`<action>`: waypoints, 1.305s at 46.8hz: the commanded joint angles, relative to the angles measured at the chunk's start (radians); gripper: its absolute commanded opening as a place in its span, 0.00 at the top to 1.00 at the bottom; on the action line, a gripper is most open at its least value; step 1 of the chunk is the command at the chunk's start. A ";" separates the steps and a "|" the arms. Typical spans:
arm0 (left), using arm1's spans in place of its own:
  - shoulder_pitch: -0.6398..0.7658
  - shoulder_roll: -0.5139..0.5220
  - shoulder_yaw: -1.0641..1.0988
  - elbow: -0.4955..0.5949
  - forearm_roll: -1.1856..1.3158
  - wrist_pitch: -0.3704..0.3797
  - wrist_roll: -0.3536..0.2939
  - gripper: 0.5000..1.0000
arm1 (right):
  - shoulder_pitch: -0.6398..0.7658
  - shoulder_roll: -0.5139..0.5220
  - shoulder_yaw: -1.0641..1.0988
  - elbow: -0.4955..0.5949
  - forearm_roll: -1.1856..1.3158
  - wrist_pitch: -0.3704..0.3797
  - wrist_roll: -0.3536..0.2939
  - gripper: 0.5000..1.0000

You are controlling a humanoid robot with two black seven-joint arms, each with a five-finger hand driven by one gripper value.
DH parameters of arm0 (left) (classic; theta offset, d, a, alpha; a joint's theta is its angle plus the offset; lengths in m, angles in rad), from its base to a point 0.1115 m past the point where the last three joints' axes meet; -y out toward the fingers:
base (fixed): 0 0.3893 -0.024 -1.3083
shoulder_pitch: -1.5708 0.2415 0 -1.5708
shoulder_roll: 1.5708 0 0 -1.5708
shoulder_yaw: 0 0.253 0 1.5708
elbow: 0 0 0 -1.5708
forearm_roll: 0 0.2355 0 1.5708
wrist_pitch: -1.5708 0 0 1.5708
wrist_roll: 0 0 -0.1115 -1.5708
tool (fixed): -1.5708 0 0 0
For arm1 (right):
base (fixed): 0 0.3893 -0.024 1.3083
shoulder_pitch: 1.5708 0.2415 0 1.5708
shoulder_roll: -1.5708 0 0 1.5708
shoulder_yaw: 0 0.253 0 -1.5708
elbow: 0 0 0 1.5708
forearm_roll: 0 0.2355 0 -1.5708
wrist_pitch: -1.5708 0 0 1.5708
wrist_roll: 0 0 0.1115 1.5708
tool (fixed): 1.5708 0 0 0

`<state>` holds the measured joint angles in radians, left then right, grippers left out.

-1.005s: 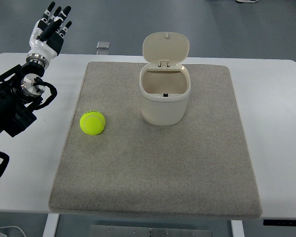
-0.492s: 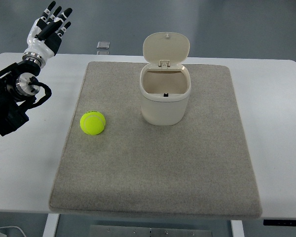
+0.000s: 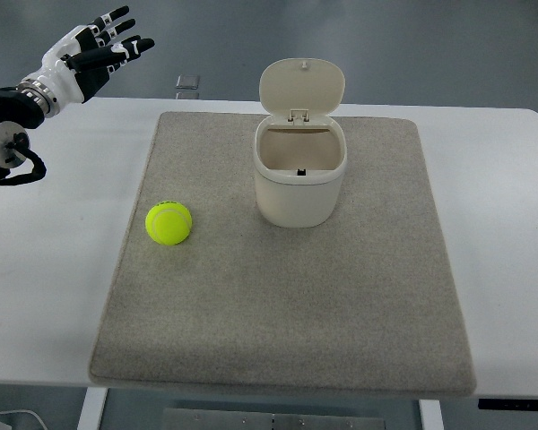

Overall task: Put tennis ball into box with left hand
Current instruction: 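Swing the left hand forward over the mat toward the tennis ball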

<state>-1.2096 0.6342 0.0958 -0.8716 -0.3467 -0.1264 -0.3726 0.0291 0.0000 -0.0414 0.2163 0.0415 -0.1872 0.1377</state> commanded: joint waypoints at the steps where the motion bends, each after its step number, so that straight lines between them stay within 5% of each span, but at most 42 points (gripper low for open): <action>1: -0.005 0.010 0.031 0.000 0.002 -0.002 -0.002 0.02 | 0.000 0.000 0.000 0.000 0.000 0.000 0.000 0.12; 15: -0.022 0.012 0.067 0.019 0.000 -0.024 -0.002 0.02 | 0.000 0.000 0.000 0.000 0.000 0.000 0.000 0.12; 25: -0.025 0.059 0.067 0.057 0.000 -0.165 -0.005 0.02 | 0.000 0.000 0.000 0.000 0.000 0.000 0.000 0.12; 41: -0.019 0.048 0.081 0.045 0.038 -0.177 0.000 0.02 | 0.000 0.000 0.000 0.000 0.001 0.000 0.000 0.12; 53: -0.028 0.012 0.171 0.057 0.117 -0.154 0.122 0.02 | 0.000 0.000 0.000 0.000 0.000 0.000 0.000 0.12; 61: -0.038 0.010 0.173 0.034 0.123 -0.154 0.144 0.02 | 0.000 0.000 0.000 0.000 0.000 0.000 0.000 0.12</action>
<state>-1.2412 0.6459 0.2699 -0.8261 -0.2287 -0.2808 -0.2335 0.0291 0.0000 -0.0414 0.2163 0.0414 -0.1871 0.1378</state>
